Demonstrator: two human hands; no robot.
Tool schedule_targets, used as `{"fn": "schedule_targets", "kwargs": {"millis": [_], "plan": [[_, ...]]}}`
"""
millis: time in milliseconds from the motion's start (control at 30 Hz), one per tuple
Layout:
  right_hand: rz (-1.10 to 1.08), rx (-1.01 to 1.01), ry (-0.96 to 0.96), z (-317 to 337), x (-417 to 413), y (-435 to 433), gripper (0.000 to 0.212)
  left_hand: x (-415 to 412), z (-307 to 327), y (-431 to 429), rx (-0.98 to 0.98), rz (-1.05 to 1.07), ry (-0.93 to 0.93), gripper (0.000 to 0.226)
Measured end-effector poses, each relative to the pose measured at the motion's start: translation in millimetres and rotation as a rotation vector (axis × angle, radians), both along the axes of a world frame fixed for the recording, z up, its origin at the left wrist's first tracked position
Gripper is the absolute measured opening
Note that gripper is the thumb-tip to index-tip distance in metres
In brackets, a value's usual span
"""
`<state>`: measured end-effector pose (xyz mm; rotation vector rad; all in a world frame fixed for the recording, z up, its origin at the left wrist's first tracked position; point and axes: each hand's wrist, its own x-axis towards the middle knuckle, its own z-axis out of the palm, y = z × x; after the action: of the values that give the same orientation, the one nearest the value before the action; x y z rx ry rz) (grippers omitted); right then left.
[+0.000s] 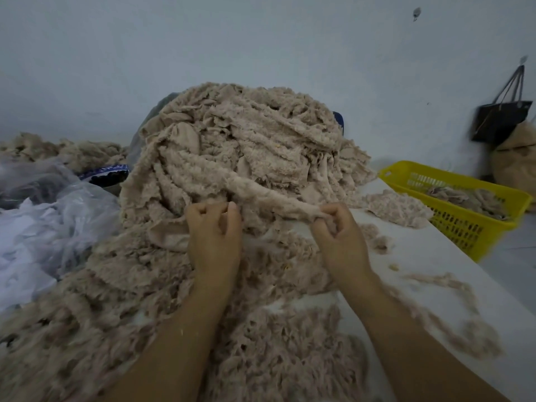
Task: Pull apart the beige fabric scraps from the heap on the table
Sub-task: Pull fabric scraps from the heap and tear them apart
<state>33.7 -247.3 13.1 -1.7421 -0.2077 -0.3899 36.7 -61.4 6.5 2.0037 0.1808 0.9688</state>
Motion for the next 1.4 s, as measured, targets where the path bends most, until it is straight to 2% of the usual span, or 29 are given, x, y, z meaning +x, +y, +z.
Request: {"fn": "schedule_targets", "kwargs": {"millis": [67,133,200,267,300,367,467,533,600,667,733,800,867,900,1033,1133,1200,1300,1367,1400], "plan": [[0.033,-0.203,-0.188,1,-6,9,0.019,-1,0,-3,0.01,-0.065,-0.01,0.029],[0.114,-0.475,-0.301,2,-11,18,0.014,0,-2,-5,-0.145,-0.237,0.06,0.027],[0.256,-0.71,-0.297,0,-16,26,0.014,3,-4,-4,-0.38,-0.285,0.189,0.028],[0.368,-0.857,-0.29,-4,-20,32,0.02,12,-7,1,-0.681,-0.259,0.26,0.023],[0.397,-0.9,-0.28,-6,-20,33,0.025,16,-8,4,-0.852,-0.264,0.249,0.02],[0.42,-0.963,-0.215,-7,-17,31,0.037,20,-7,13,-1.155,-0.321,0.196,0.029],[0.379,-1.015,-0.093,-8,-11,26,0.034,21,-3,27,-1.456,-0.432,0.157,0.037],[0.318,-0.99,-0.061,-12,-7,23,0.032,20,-2,30,-1.446,-0.479,0.152,0.036],[0.282,-0.918,-0.057,-15,-5,21,0.033,18,-1,27,-1.314,-0.514,0.135,0.029],[0.246,-0.749,-0.085,-17,-5,21,0.034,14,0,18,-1.174,-0.548,0.178,0.02],[0.222,-0.635,-0.092,-17,-3,24,0.049,9,-4,6,-1.024,-0.594,0.271,0.019],[0.236,-0.633,-0.045,-19,-1,30,0.052,7,-9,-4,-0.88,-0.658,0.333,0.021],[0.239,-0.713,-0.05,-22,1,35,0.034,4,-9,-10,-0.829,-0.712,0.348,0.021],[0.239,-0.742,-0.061,-22,1,36,0.033,4,-8,-12,-0.833,-0.721,0.346,0.02],[0.313,-0.627,-0.092,-18,1,34,0.033,1,0,-10,-0.957,-0.729,0.364,0.024],[0.422,-0.57,-0.046,-18,-2,32,0.037,2,4,-2,-1.237,-0.751,0.282,0.042],[0.436,-0.491,0.057,-17,-4,28,0.038,7,4,11,-1.414,-0.74,0.158,0.043],[0.309,-0.209,0.236,-13,-1,16,0.039,14,2,36,-1.659,-0.683,-0.041,0.029],[0.214,0.039,0.298,-11,4,7,0.038,18,-2,44,-1.691,-0.597,-0.086,0.034],[0.198,0.13,0.304,-9,6,4,0.039,17,-3,42,-1.644,-0.598,-0.061,0.037]]}}
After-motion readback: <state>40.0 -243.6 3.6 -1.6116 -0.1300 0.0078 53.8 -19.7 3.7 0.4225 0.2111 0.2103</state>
